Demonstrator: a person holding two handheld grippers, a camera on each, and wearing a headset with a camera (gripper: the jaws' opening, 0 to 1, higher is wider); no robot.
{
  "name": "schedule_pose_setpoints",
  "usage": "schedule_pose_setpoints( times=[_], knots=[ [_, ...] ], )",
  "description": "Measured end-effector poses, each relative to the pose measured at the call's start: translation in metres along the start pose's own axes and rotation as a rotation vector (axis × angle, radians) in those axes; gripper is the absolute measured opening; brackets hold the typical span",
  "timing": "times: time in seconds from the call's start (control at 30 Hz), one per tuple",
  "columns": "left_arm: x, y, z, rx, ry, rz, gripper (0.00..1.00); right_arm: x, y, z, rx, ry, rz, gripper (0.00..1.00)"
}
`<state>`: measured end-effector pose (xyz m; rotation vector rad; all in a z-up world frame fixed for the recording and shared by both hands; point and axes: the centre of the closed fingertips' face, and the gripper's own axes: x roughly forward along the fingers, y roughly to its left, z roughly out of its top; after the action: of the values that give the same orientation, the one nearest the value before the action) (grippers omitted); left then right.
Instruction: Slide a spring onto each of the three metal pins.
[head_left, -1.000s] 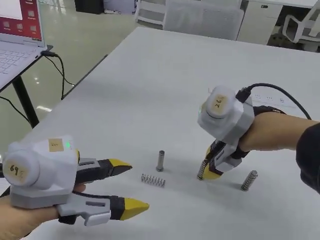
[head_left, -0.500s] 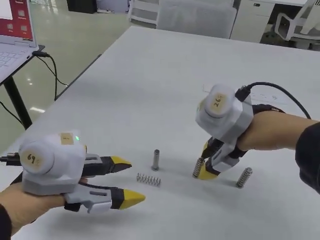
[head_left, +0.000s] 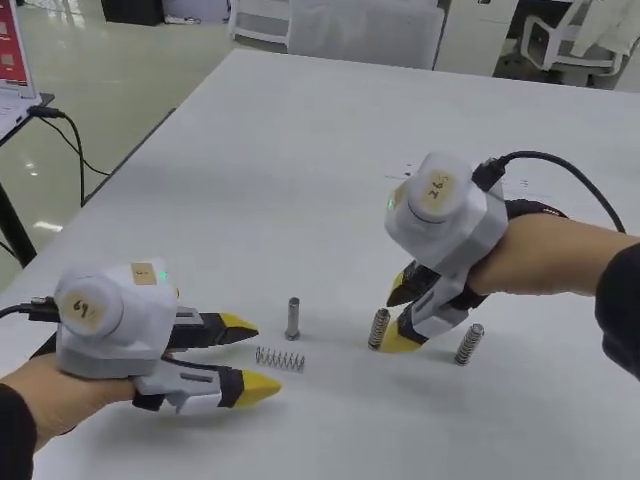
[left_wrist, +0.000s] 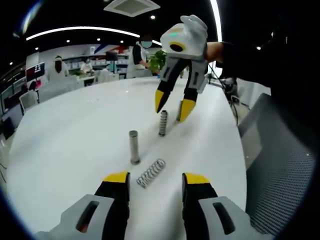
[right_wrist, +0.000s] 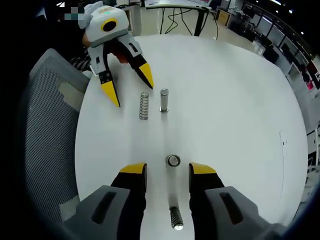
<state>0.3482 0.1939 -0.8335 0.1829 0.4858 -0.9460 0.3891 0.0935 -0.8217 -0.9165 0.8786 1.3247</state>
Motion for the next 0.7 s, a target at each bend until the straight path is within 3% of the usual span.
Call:
schedule_pose_setpoints(
  times=[0.27, 0.7],
  knots=[
    [0.007, 0.009, -0.004, 0.009, 0.022, -0.007, 0.32, -0.006, 0.004, -0.001, 0.016, -0.024, -0.016, 0.33],
    [0.014, 0.007, -0.008, 0.034, 0.047, -0.033, 0.23, -0.017, 0.007, -0.002, 0.038, -0.066, -0.051, 0.32]
  ],
)
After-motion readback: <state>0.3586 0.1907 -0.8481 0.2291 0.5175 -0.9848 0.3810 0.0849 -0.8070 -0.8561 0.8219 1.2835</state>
